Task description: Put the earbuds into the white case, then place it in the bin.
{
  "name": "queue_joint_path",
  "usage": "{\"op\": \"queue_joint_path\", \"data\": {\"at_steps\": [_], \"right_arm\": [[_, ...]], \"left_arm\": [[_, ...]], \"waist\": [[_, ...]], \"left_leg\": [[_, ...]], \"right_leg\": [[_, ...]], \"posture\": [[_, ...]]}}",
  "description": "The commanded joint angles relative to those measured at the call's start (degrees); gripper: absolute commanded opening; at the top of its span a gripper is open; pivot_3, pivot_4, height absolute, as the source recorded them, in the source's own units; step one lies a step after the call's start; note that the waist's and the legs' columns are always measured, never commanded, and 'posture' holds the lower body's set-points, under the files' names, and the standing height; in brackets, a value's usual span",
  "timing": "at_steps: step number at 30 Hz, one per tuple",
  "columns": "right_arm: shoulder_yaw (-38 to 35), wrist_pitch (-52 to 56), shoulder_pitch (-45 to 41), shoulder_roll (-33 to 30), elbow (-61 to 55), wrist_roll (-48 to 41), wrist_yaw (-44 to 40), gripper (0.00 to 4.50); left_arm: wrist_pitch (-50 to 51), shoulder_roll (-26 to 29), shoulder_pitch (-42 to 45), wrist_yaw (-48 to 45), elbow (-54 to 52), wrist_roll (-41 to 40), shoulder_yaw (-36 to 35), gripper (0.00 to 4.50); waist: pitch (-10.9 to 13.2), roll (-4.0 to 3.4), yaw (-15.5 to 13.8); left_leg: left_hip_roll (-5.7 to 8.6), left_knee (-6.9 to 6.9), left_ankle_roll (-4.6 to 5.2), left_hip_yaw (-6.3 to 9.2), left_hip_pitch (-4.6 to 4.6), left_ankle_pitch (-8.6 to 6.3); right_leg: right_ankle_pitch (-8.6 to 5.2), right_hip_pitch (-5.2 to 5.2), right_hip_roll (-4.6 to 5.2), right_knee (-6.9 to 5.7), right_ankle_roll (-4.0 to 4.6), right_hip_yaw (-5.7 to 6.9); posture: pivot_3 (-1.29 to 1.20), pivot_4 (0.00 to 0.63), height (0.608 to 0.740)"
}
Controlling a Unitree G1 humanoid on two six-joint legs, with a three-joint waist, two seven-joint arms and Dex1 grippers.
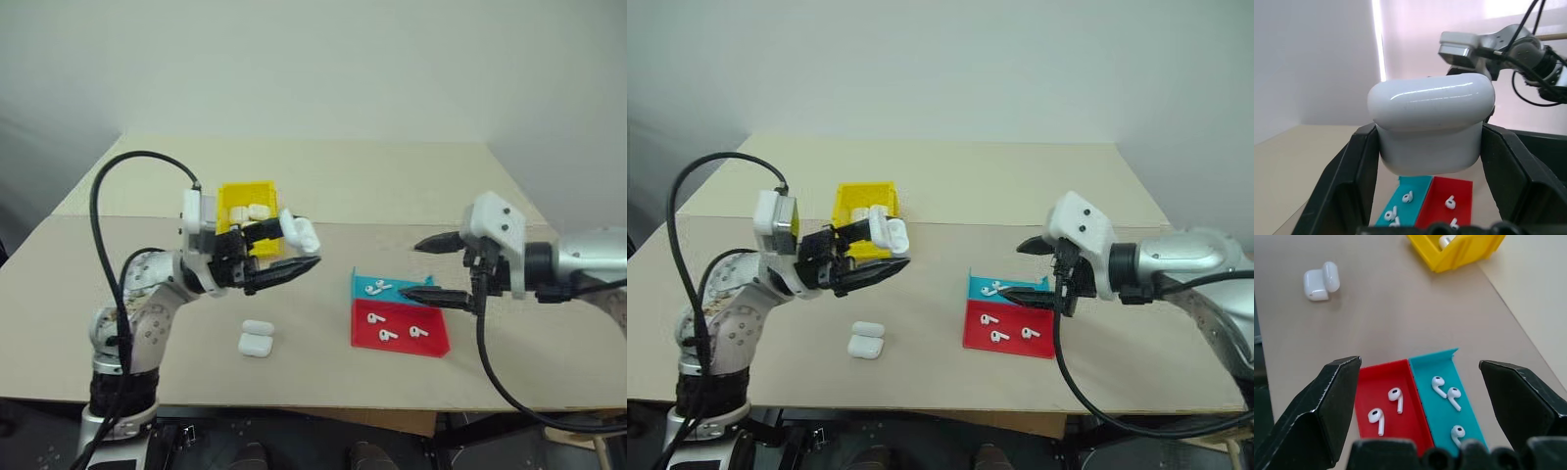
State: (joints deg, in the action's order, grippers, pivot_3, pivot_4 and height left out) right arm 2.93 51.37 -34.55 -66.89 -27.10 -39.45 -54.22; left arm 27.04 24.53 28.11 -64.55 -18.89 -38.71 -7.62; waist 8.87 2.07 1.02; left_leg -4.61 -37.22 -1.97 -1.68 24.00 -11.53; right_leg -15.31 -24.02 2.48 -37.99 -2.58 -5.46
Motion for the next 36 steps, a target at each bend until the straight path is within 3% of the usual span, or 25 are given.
{"op": "queue_joint_path", "data": {"at_steps": [1,8,11,16,36], "right_arm": [[5.6,4.5,-4.5,-1.2,-0.2,2.4,-2.9,4.5],[16.5,6.8,-9.3,-0.7,1.0,11.0,-6.0,4.5],[19.7,6.2,-9.8,-0.8,1.4,15.1,-6.7,3.89],[23.2,5.3,-9.8,-0.2,2.0,20.2,-8.3,2.2],[32.7,-1.4,-6.7,6.4,8.2,37.2,-11.4,2.2]], "left_arm": [[-1.8,1.1,-0.2,-3.5,-0.8,-2.7,1.3,2.81],[-1.6,3.8,1.0,-10.5,1.6,-6.0,3.1,2.81],[-1.7,3.3,1.5,-12.0,1.6,-7.1,4.1,2.81],[-2.4,3.1,2.0,-13.8,2.4,-7.5,5.0,2.81],[-2.2,3.2,0.5,-13.9,0.8,-8.2,4.8,2.81]], "waist": [[0.0,0.0,0.2],[0.0,0.0,0.0],[0.0,0.0,-0.3],[0.0,0.0,-0.2],[0.0,0.0,-0.1]], "left_leg": [[0.0,0.0,0.0,0.0,0.0,0.0],[0.0,0.01,0.0,-0.01,0.06,0.0],[0.0,0.0,0.0,-0.01,0.08,0.0],[0.0,0.01,0.0,-0.01,0.11,0.0],[0.0,0.01,0.0,0.0,0.11,0.0]], "right_leg": [[0.0,0.0,-0.01,0.0,0.0,0.0],[-0.01,-0.08,0.01,0.02,0.0,0.01],[-0.01,-0.08,0.01,0.03,0.0,0.03],[-0.01,-0.13,0.0,0.05,0.0,0.02],[-0.01,-0.13,0.0,0.04,0.0,0.02]], "posture": [[0.0,0.15,0.74],[0.0,0.15,0.74],[0.0,0.15,0.74],[0.0,0.15,0.74],[0.0,0.15,0.74]]}}
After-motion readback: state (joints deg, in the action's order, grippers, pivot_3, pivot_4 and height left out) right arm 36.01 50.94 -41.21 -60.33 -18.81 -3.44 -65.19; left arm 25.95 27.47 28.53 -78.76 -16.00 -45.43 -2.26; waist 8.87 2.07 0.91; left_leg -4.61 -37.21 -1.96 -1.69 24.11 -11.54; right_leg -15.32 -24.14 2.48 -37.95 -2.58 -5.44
